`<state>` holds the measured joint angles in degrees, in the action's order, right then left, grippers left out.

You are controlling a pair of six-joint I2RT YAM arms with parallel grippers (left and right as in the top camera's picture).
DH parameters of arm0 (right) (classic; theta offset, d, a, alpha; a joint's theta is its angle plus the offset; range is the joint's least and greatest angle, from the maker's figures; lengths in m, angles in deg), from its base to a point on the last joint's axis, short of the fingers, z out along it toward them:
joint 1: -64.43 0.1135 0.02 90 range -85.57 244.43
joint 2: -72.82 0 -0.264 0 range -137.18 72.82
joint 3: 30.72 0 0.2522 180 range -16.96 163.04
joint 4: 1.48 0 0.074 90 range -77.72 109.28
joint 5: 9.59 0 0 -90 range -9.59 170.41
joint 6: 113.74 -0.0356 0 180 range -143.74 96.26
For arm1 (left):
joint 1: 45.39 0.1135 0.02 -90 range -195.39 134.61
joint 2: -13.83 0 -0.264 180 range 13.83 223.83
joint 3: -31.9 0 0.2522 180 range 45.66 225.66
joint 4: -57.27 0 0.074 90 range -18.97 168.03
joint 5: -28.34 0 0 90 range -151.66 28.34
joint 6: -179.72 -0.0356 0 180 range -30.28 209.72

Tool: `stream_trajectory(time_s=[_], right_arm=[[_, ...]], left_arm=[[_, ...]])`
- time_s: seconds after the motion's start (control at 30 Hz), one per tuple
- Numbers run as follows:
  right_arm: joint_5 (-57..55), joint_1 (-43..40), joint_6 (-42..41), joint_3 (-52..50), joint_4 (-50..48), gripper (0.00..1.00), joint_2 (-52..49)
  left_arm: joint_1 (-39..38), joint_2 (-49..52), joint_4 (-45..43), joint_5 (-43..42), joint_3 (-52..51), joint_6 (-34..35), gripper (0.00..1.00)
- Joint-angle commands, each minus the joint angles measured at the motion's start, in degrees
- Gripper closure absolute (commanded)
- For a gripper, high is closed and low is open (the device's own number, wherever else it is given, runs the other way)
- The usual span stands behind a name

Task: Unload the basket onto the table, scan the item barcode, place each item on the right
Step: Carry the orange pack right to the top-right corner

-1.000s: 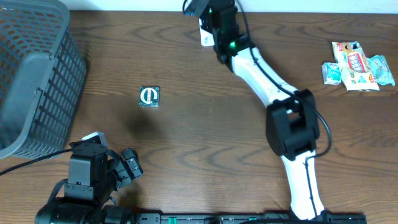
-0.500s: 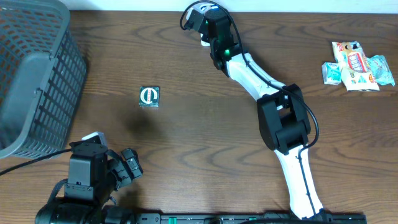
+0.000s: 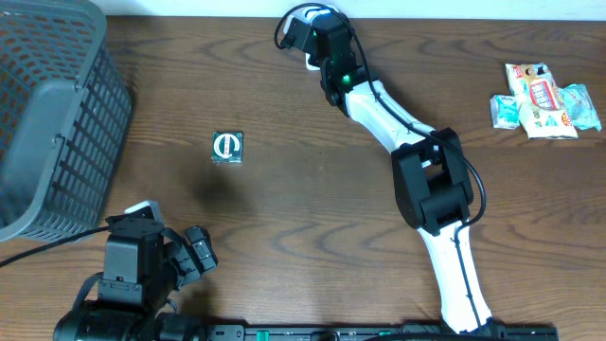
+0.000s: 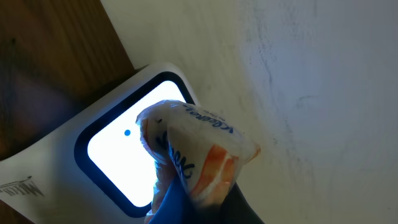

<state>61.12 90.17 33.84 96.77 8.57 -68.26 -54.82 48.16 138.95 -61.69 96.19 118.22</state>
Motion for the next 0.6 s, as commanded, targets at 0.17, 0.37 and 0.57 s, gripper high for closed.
stream_trajectory(time_s=[0.17, 0.37, 0.57], right_arm=[[-1.0, -0.1, 0.2, 0.4, 0.1, 0.99, 0.2], [-1.4, -0.1, 0.1, 0.4, 0.1, 0.99, 0.2], [-2.5, -0.1, -0.3, 0.4, 0.4, 0.99, 0.2]], left_arm=[[0.1, -0.2, 0.2, 0.5, -0.1, -0.1, 0.02], [0.1, -0.2, 0.2, 0.5, -0.1, -0.1, 0.02], [0.1, -0.2, 0.2, 0.5, -0.1, -0.1, 0.02]])
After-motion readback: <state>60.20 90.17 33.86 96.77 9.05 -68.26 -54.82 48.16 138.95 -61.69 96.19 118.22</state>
